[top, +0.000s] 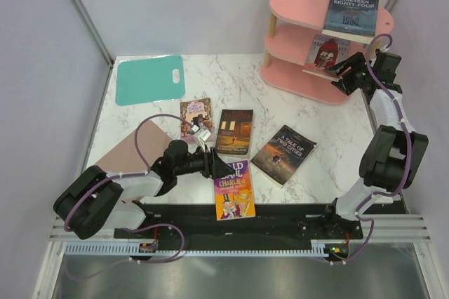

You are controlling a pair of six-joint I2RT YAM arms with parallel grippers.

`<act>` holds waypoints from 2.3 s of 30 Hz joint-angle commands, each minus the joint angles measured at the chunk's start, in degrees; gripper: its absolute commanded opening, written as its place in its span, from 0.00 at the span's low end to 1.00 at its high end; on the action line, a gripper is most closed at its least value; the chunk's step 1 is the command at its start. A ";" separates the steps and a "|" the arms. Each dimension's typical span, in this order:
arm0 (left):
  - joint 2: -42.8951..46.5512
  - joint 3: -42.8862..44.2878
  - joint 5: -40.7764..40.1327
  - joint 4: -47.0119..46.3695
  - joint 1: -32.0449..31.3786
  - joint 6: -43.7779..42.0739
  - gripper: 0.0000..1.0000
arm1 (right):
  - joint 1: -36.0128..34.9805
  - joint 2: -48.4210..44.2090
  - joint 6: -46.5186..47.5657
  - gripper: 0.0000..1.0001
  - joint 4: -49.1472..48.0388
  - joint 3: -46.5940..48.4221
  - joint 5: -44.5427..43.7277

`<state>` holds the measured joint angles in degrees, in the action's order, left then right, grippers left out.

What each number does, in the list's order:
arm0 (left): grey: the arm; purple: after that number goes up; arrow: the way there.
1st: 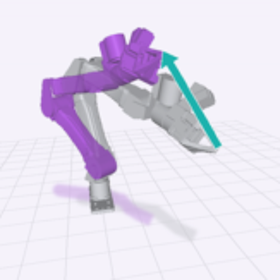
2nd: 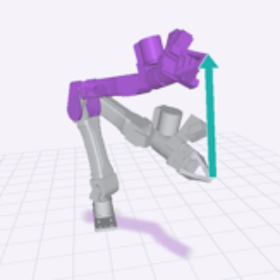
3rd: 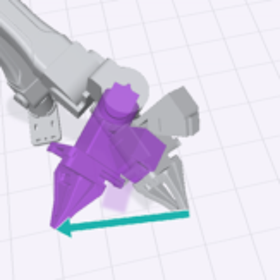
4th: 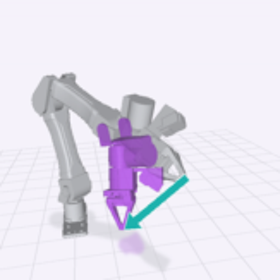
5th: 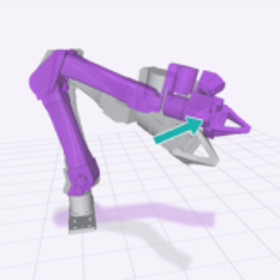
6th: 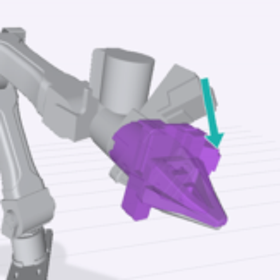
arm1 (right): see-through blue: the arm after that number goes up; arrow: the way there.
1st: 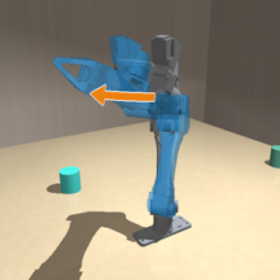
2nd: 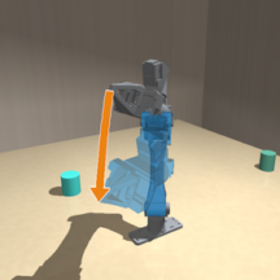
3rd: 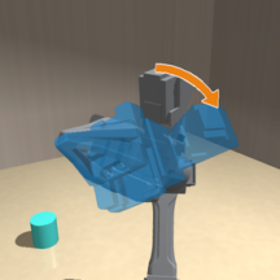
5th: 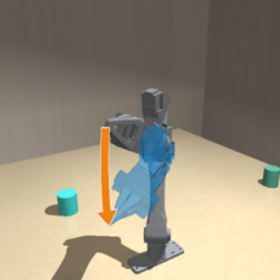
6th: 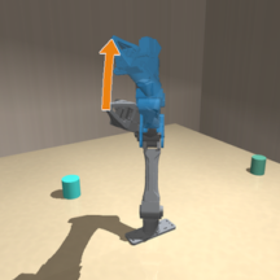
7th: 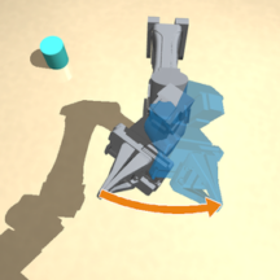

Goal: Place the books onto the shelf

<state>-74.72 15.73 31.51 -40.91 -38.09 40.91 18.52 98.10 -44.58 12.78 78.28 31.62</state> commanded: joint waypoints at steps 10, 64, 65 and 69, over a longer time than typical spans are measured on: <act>0.45 0.88 -0.05 -2.51 -0.50 -1.09 0.68 | 2.65 -8.01 3.71 0.75 0.85 -6.99 -0.15; -42.44 63.11 -5.14 57.25 -12.19 -19.11 0.41 | 0.82 -43.44 2.92 0.50 -11.18 -67.82 2.31; -42.44 63.11 -5.23 57.43 -12.27 -19.11 0.41 | 0.03 -42.31 2.74 0.47 -11.98 -67.65 1.35; -42.88 63.11 -5.67 58.22 -12.36 -19.37 0.41 | -1.47 -41.77 2.30 0.43 -14.53 -66.68 0.47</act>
<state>-116.88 76.71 25.61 15.81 -50.15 23.07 18.55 55.77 -41.36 5.04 10.79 35.07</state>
